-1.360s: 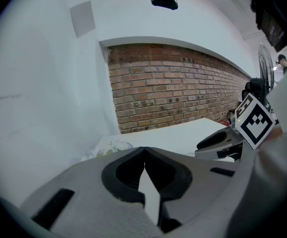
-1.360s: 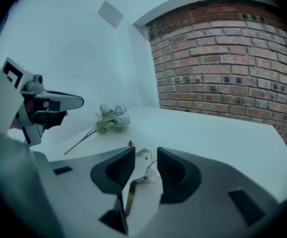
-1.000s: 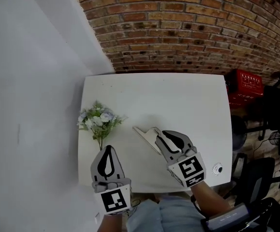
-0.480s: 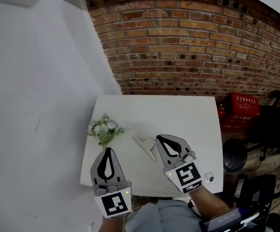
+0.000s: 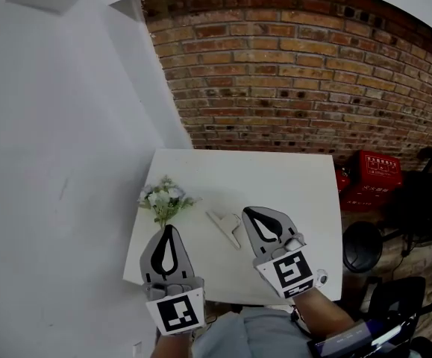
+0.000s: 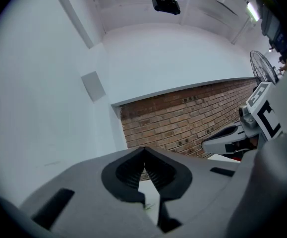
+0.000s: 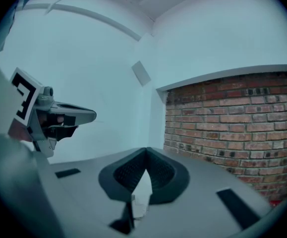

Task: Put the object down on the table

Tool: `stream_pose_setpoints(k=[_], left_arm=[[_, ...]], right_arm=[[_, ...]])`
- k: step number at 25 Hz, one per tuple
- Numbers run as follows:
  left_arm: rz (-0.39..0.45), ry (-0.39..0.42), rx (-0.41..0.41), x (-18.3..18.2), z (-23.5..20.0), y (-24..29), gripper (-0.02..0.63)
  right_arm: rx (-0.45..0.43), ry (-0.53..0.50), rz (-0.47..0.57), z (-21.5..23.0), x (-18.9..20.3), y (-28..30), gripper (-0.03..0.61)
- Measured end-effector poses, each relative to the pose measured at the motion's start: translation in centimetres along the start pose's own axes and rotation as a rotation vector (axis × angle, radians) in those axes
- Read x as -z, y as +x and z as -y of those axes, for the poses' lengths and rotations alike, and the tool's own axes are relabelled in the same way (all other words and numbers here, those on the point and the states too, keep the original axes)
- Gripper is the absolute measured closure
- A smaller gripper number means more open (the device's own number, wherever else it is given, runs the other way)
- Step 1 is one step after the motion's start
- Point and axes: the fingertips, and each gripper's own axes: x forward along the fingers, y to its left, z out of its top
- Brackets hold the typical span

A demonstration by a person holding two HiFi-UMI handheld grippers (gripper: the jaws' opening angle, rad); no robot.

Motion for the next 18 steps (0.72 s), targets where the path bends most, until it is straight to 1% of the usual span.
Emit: stream_pose_setpoints(k=[10,18], left_arm=[[-0.007,0.004,0.006,0.19,-0.19,-0.23,0.604],[-0.008,0.006,0.013,0.39,-0.38,-0.53,0.604]], right_arm=[[0.0,0.016,0.003,-0.35,-0.4,-0.1,0.574],[0.015,0.005,0.008,-0.47,-0.32,-0.06,0.574]])
